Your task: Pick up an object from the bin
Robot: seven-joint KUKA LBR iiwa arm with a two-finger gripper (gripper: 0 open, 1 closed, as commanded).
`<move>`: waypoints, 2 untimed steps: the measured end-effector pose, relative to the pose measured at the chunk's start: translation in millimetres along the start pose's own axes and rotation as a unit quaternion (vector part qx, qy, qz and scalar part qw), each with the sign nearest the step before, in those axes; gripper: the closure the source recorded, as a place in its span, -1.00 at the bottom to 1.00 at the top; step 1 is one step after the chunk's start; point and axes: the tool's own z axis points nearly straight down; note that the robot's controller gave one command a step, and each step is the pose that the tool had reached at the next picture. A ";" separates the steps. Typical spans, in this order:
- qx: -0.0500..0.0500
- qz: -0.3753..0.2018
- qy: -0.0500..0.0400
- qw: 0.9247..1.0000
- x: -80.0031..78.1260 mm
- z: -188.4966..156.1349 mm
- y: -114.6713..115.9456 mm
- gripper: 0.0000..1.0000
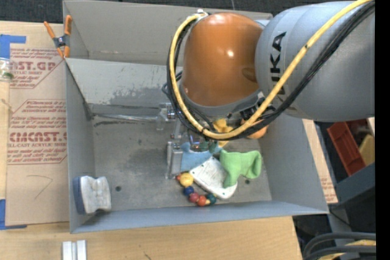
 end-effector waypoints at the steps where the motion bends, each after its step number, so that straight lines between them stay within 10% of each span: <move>1: -0.001 0.002 -0.004 1.000 -1.6 -4.7 -1.0 -1.00; 2: -0.002 0.037 -0.006 0.999 -26.2 54.9 -28.1 -1.00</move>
Offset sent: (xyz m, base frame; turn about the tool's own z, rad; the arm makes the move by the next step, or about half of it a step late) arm 0.0670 -0.0811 -0.1709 0.2052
